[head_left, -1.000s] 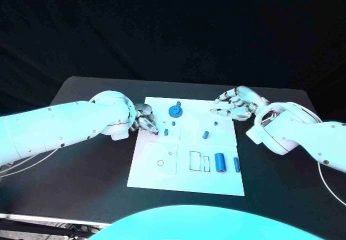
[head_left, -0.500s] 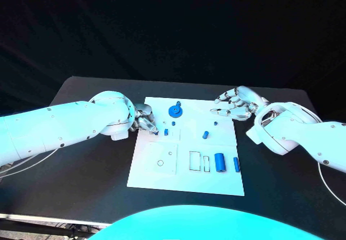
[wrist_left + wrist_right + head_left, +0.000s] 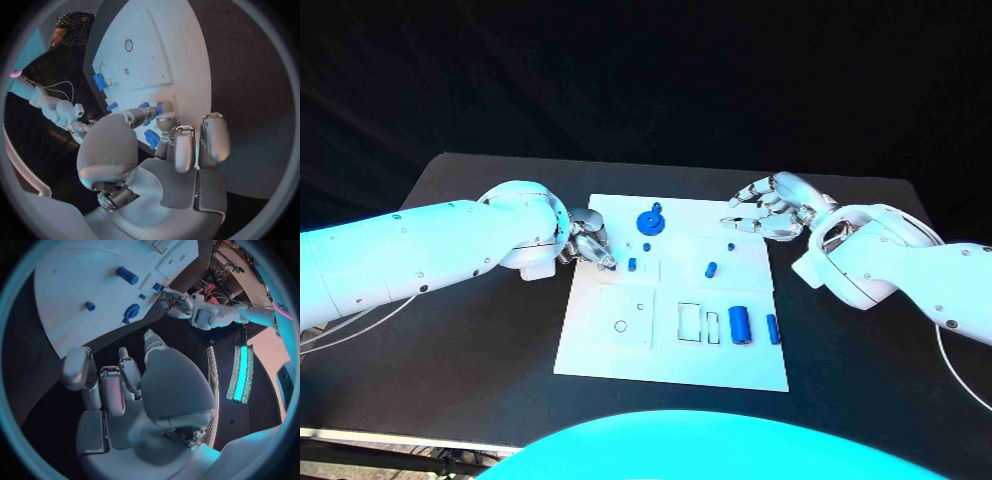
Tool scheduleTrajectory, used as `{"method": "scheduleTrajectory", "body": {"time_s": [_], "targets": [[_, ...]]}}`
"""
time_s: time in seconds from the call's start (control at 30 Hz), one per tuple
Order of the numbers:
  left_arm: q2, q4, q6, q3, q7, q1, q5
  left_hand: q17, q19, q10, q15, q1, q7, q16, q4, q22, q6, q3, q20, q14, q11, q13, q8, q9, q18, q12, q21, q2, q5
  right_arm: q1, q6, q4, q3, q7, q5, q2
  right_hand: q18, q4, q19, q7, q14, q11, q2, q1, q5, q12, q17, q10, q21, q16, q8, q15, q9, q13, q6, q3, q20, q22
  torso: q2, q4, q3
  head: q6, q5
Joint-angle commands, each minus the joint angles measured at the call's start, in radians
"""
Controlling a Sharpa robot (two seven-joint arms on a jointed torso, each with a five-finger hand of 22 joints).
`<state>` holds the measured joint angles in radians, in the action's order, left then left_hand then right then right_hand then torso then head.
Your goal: Assemble the parts on the task board
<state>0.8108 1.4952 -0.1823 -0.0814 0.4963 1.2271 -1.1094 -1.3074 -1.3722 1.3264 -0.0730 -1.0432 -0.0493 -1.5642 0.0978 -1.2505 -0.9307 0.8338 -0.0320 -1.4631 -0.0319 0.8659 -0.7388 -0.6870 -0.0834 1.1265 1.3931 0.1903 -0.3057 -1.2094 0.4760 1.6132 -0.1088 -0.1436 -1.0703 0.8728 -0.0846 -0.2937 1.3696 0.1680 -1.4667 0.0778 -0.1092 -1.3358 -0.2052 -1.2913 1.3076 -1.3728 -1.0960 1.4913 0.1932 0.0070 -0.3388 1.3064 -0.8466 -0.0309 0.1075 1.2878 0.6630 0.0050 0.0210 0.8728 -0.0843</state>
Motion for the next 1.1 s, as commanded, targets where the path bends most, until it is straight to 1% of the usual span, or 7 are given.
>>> {"method": "scheduleTrajectory", "body": {"time_s": [0.03,0.33,0.53,0.73,0.87,1.1], "targets": [[-0.004,-0.003,-0.038,-0.004,0.012,-0.004,0.011,-0.263,-0.005,0.006,-0.006,-0.02,0.013,-0.007,-0.086,0.0,-0.021,0.092,-0.001,-0.108,-0.001,0.0,-0.007,0.002,0.012,0.005,0.005,-0.028,-0.007,0.001,-0.005,0.0,0.0,0.008,-0.004,0.0,-0.013,0.001,-0.002,-0.003,-0.066,0.001,0.006,0.004,0.001,0.0,0.118,0.005,0.005,-0.006,0.005,-0.004,0.001,0.0,-0.003,-0.007,0.0,0.0,0.0,-0.0003,-0.0003,0.0,-0.001],[-0.015,-0.017,-0.031,-0.004,0.013,-0.004,0.012,-0.263,-0.005,0.007,-0.007,-0.016,0.013,-0.007,-0.085,-0.001,-0.022,0.094,-0.001,-0.108,-0.001,0.001,-0.007,0.002,0.012,0.005,0.005,-0.032,-0.008,0.001,-0.004,-0.001,0.0,0.008,-0.004,0.0,-0.013,0.001,-0.002,-0.003,-0.066,0.001,0.006,0.004,0.001,0.0,0.118,0.005,0.005,-0.006,0.005,-0.004,0.001,0.0,-0.003,-0.007,0.0,0.0,0.0,-0.0005,-0.0008,0.0,-0.001],[-0.023,-0.026,-0.045,-0.004,0.016,-0.004,0.015,-0.263,-0.005,0.008,-0.007,-0.013,0.014,-0.007,-0.083,0.0,-0.023,0.094,-0.001,-0.108,-0.001,0.003,-0.007,0.003,0.011,0.005,0.005,-0.034,-0.008,0.001,-0.004,-0.001,0.0,0.008,-0.004,0.0,-0.013,0.001,-0.002,-0.003,-0.066,0.001,0.006,0.004,0.001,0.0,0.118,0.005,0.005,-0.006,0.005,-0.004,0.001,0.0,-0.003,-0.007,0.0,0.0,0.0,0.0,-0.0015,0.0,0.0],[-0.029,-0.031,-0.074,-0.004,0.02,-0.004,0.016,-0.263,-0.005,0.012,-0.007,0.003,0.015,-0.007,-0.077,-0.002,-0.027,0.089,0.0,-0.108,-0.002,0.007,-0.007,0.003,0.012,0.007,0.006,-0.037,-0.006,0.001,-0.003,-0.002,0.0,0.007,-0.005,0.002,-0.013,0.001,-0.002,-0.003,-0.066,0.001,0.006,0.004,0.001,0.0,0.118,0.005,0.005,-0.006,0.005,-0.004,0.001,0.0,-0.003,-0.007,0.0,0.0,0.0,-0.0014,0.0004,0.0,0.002],[-0.035,-0.034,-0.083,-0.004,0.021,-0.004,0.017,-0.263,-0.006,0.016,-0.008,0.02,0.018,-0.007,-0.067,-0.004,-0.032,0.08,0.0,-0.108,-0.003,0.012,-0.007,0.005,0.012,0.009,0.007,-0.045,-0.004,0.001,-0.003,-0.001,0.0,0.008,-0.005,0.002,-0.013,0.001,-0.002,-0.003,-0.066,0.001,0.006,0.004,0.001,0.0,0.118,0.005,0.005,-0.006,0.005,-0.004,0.001,0.0,-0.003,-0.007,0.0,0.0,0.0,-0.0007,0.0,0.0,0.004],[-0.04,-0.038,-0.088,-0.004,0.021,-0.004,0.017,-0.263,-0.007,0.019,-0.009,0.037,0.02,-0.007,-0.057,-0.006,-0.037,0.068,0.001,-0.108,-0.005,0.014,-0.007,0.006,0.013,0.008,0.007,-0.048,-0.001,0.001,-0.003,-0.001,0.0,0.007,-0.005,0.003,-0.013,0.001,-0.002,-0.003,-0.066,0.001,0.006,0.004,0.001,0.0,0.118,0.005,0.005,-0.006,0.005,-0.004,0.001,0.0,-0.003,-0.007,0.0,0.0,0.0,0.0003,0.0004,0.0,0.006]]}}
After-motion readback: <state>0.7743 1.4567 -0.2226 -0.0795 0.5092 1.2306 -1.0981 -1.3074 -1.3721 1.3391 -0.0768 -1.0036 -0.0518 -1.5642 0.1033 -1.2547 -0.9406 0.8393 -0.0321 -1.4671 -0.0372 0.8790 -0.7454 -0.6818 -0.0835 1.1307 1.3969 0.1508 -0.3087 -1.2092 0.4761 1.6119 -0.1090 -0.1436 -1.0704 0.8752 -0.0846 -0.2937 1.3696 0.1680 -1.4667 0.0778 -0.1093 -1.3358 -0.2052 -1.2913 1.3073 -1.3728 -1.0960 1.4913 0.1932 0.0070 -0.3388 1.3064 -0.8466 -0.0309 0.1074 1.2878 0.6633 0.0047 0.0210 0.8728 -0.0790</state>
